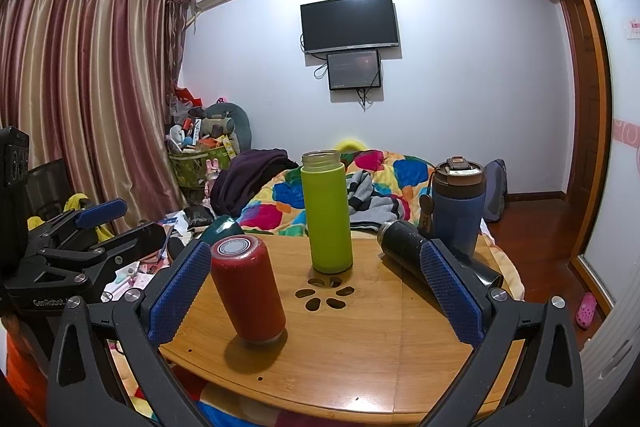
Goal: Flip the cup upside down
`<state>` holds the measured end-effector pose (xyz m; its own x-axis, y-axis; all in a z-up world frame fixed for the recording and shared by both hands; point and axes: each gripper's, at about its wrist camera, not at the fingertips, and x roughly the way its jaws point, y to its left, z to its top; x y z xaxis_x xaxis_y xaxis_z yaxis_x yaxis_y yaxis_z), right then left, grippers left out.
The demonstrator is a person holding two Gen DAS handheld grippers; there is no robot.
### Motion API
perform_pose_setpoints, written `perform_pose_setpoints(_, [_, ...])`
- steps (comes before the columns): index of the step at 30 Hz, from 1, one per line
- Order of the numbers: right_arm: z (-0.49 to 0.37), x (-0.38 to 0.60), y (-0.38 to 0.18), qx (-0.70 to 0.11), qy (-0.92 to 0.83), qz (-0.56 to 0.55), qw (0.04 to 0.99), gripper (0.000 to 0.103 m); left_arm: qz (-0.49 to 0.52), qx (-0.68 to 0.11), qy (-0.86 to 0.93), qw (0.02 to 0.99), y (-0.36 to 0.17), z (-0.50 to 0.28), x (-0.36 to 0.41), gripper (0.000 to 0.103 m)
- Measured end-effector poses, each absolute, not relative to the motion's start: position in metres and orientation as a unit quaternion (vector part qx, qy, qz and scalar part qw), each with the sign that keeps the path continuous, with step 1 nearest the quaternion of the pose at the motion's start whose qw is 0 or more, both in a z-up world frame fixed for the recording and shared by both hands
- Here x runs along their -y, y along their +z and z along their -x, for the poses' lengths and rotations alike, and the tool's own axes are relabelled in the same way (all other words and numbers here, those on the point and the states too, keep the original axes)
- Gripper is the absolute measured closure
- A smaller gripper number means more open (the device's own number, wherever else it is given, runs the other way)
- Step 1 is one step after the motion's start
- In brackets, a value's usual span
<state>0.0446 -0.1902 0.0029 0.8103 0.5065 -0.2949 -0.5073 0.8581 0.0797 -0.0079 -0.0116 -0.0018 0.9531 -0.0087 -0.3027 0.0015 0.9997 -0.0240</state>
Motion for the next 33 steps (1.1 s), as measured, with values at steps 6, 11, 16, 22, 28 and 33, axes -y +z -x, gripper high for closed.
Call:
perform_pose_setpoints(6, [-0.044, 0.1918, 0.0045, -0.153, 0.266, 0.001, 0.952, 0.0, 0.012, -0.153, -0.003, 0.988, -0.0018, 0.0079, 0.0115, 0.0])
perform_pose_setpoints(11, [-0.0437, 0.1925, 0.0056, -0.152, 0.266, 0.001, 0.952, 0.0, 0.012, -0.153, -0.003, 0.988, -0.0019, 0.0078, 0.0107, 0.0])
perform_pose_setpoints(16, [-0.0433, 0.1925, 0.006, -0.151, 0.267, 0.001, 0.952, 0.0, 0.013, -0.153, -0.002, 0.988, -0.0019, 0.0077, 0.0106, 0.0])
perform_pose_setpoints(22, [-0.0441, 0.1928, 0.006, -0.152, 0.267, 0.001, 0.952, 0.0, 0.013, -0.153, -0.003, 0.988, -0.0022, 0.0073, 0.0097, 0.0])
perform_pose_setpoints(28, [-0.0438, 0.193, 0.0064, -0.152, 0.267, 0.001, 0.952, 0.0, 0.016, -0.153, -0.01, 0.988, -0.0039, 0.0088, 0.0052, 0.0])
perform_pose_setpoints(33, [-0.0439, 0.1934, 0.0073, -0.153, 0.267, 0.001, 0.951, 0.0, 0.011, -0.155, -0.014, 0.988, -0.0049, 0.0081, 0.0079, 0.0])
